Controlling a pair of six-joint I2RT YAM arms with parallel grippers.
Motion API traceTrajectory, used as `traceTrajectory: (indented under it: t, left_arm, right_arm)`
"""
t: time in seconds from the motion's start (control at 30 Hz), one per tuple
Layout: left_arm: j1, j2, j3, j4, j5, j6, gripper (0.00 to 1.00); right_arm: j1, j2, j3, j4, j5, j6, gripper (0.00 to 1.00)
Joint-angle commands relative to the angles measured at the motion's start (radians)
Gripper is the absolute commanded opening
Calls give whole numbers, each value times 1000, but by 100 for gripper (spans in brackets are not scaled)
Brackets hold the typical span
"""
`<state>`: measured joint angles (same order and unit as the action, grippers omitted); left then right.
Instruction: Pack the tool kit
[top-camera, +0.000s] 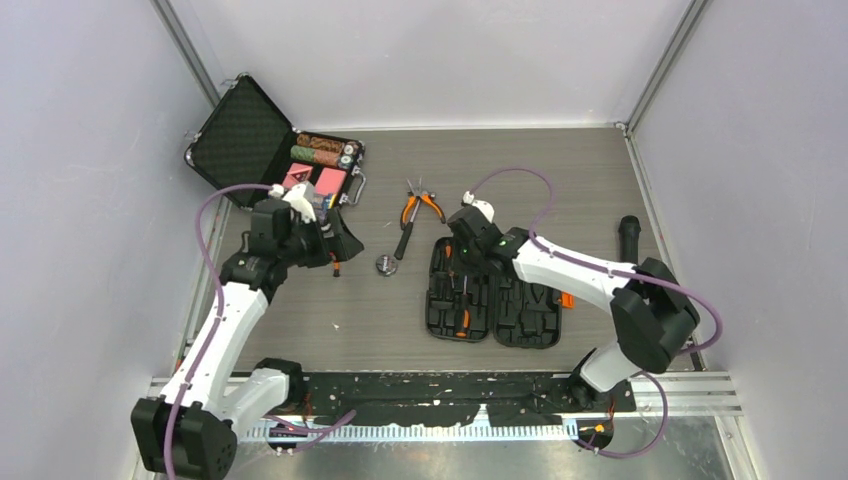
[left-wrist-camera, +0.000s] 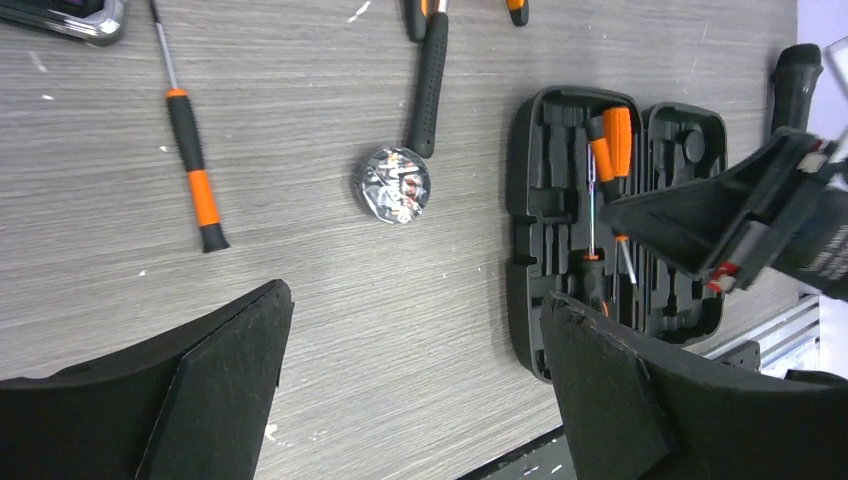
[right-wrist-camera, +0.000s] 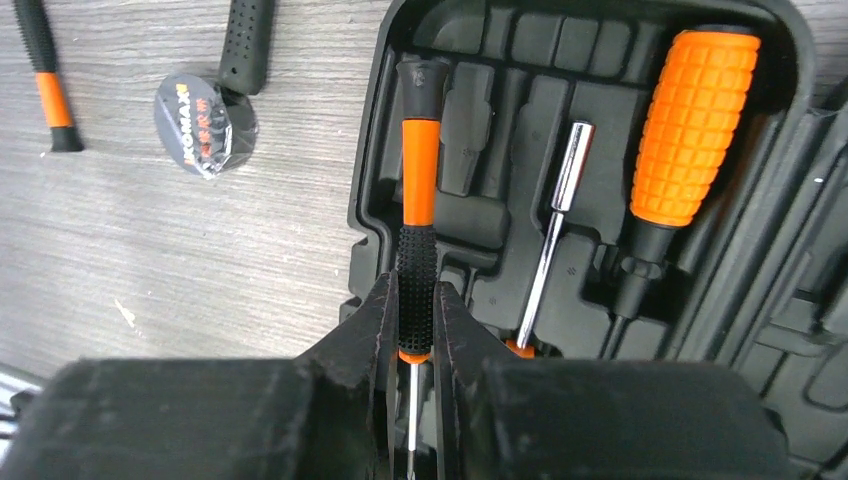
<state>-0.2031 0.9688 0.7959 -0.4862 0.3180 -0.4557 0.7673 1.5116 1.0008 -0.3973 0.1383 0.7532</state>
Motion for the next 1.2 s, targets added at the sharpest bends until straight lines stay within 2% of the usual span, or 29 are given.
traceTrajectory:
  t: [0.0,0.1,0.2,0.57,0.83,0.97,1.17]
  left_arm:
    - [43,-41,83,-98,53,55,95]
    - [45,-73,35,-63,-21,65,95]
    - [57,-92,36,-96,-41,98,94]
    - [66,-110,26,-89,-25,112,93]
    - [76,-92,23,-85,10,110,93]
    - [80,-81,24,-88,18,109,92]
    - [83,-70,25,-89,29,108,92]
  right_arm:
    - [34,59,54,48,100,76,5]
    - [47,88,62,49,120,113,5]
    - [60,126,74,54,123,130,5]
    - [70,207,99,58,129,161,6]
    - [74,179,97,38,71,153,25]
    - [74,130,96,14,100,132,32]
    - [73,84,86,12,85,109,35]
